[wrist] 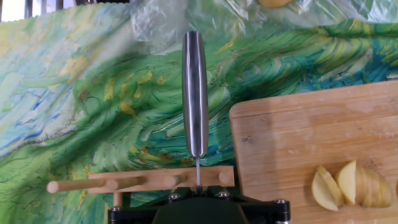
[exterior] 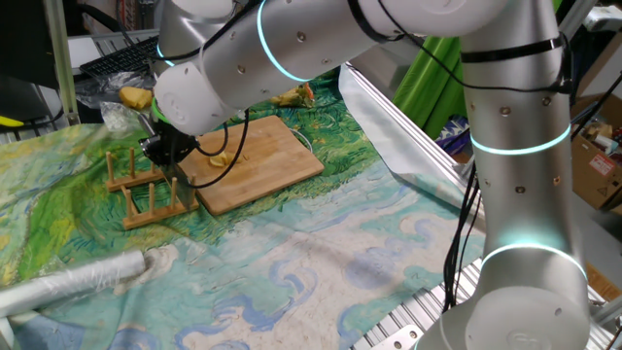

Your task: Chop the potatoes

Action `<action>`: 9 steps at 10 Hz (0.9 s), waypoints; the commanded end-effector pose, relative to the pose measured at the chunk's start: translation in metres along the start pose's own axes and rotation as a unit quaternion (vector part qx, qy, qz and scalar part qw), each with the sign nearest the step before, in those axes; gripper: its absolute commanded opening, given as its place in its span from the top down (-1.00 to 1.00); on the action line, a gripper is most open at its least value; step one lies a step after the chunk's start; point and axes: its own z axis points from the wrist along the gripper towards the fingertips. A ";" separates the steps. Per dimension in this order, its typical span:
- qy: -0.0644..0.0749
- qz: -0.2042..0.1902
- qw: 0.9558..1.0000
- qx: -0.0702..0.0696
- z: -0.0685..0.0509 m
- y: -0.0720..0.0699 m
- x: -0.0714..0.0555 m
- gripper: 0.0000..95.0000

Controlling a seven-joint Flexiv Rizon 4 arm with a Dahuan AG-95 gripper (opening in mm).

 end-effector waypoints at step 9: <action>0.000 0.009 1.000 0.006 0.000 0.000 0.002 0.20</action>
